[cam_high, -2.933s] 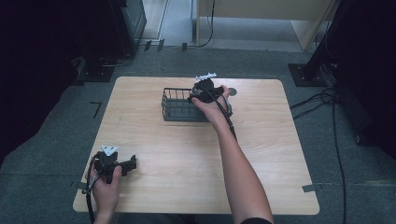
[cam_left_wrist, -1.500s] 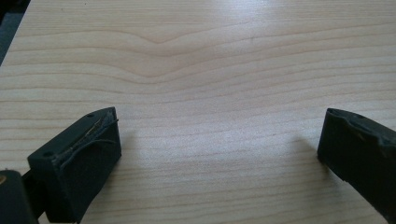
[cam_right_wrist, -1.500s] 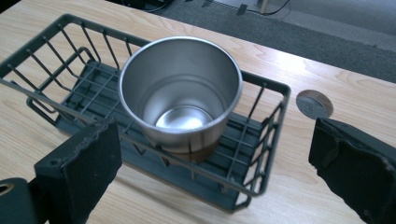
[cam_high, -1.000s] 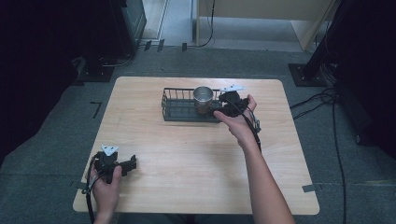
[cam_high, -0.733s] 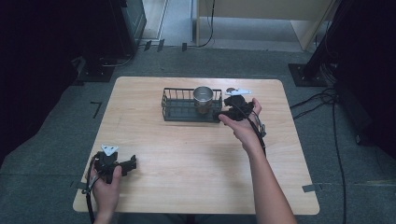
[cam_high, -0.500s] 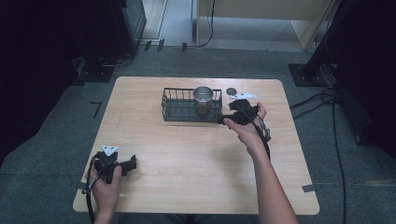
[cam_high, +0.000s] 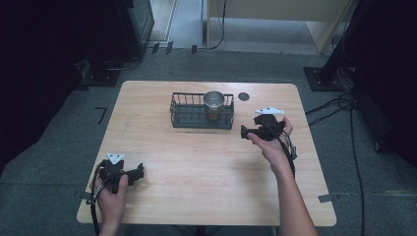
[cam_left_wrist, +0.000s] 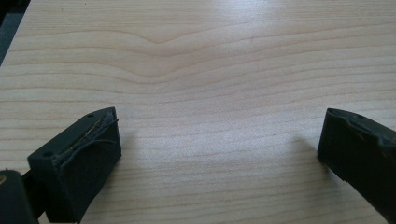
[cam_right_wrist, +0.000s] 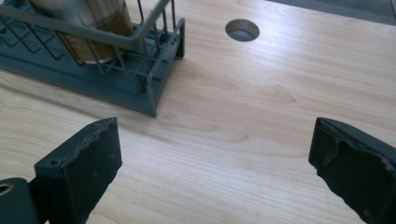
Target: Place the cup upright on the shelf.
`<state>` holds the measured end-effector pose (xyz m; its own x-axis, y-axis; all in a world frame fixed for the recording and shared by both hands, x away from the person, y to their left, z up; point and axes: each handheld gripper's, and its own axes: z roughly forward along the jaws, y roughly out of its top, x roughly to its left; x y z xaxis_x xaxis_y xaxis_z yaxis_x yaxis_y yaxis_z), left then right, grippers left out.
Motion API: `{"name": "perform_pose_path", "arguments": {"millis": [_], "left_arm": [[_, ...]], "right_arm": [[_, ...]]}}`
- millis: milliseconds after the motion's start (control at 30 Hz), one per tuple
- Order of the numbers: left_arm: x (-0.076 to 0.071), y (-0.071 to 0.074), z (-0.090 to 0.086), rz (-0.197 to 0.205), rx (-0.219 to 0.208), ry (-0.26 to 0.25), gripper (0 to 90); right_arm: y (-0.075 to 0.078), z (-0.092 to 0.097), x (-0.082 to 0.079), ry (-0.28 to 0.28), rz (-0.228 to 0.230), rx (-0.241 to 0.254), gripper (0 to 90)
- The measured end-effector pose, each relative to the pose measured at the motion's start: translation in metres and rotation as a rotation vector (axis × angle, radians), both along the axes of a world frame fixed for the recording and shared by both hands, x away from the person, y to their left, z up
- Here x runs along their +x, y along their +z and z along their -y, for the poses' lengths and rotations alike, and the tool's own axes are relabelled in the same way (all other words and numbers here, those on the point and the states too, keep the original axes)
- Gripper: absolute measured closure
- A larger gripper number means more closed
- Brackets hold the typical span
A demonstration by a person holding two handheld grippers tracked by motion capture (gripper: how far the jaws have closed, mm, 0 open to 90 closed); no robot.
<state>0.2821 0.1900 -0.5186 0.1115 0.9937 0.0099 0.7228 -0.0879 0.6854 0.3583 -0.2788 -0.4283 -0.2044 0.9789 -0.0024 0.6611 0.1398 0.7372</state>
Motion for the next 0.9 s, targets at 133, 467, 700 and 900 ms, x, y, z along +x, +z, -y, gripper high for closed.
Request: {"name": "perform_pose_path", "arguments": {"millis": [133,467,700,900], "left_arm": [[0.0,0.0,0.0,0.001,-0.001,0.0,0.0],[0.0,0.0,0.0,0.001,-0.001,0.0,0.0],[0.0,0.0,0.0,0.001,0.0,0.0,0.0],[0.0,0.0,0.0,0.001,0.0,0.0,0.0]], "right_arm": [[-0.005,0.008,-0.006,-0.017,-0.005,0.005,2.1],[-0.016,0.03,-0.021,-0.057,-0.016,0.017,2.1],[-0.025,0.045,-0.031,-0.093,-0.023,0.035,2.3],[-0.033,0.058,-0.04,-0.119,-0.037,0.043,2.6]]}}
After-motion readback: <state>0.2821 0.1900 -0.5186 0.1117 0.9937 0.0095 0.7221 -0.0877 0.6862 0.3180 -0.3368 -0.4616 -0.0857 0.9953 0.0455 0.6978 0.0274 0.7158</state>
